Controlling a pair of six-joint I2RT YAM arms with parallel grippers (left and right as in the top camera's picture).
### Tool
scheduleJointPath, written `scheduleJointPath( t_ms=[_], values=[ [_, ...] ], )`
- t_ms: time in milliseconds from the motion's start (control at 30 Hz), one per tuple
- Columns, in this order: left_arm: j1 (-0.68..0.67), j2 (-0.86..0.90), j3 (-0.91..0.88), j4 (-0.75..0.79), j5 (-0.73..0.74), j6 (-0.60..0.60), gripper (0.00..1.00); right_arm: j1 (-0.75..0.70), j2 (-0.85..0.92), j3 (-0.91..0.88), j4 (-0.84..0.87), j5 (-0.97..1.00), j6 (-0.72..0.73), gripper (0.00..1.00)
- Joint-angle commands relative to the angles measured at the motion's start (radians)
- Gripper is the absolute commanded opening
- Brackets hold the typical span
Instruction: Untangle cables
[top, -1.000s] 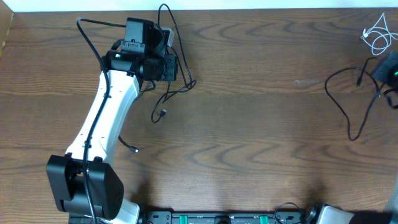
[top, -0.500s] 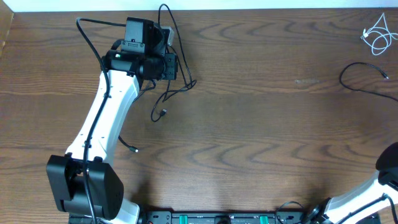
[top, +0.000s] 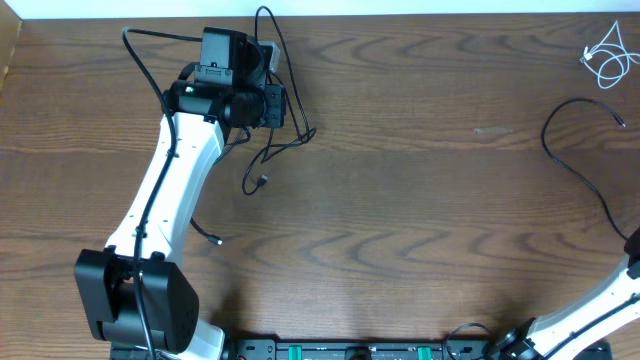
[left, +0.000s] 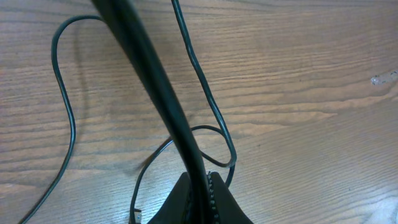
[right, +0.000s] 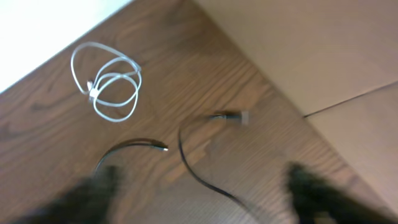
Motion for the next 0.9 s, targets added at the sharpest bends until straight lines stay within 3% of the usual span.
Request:
scheduleJointPath(
  t_ms=[0, 233, 700, 867],
  values=[
    [0.000, -0.002, 0.008, 0.003, -0.010, 0.001, 0.07, 0.004, 0.000, 0.002, -0.003, -0.051, -0.011, 0.99],
    [0.000, -0.002, 0.008, 0.003, -0.006, 0.001, 0.07, 0.033, 0.000, 0.002, -0.115, -0.199, 0.000, 0.99],
    [0.000, -0.002, 0.008, 0.000, -0.006, 0.002, 0.07, 0.228, 0.002, -0.047, -0.393, -0.092, 0.000, 0.99],
    [0.000, -0.002, 0.008, 0.000, -0.006, 0.002, 0.07, 0.255, 0.002, -0.247, -0.333, -0.093, -0.002, 0.82]
  ],
)
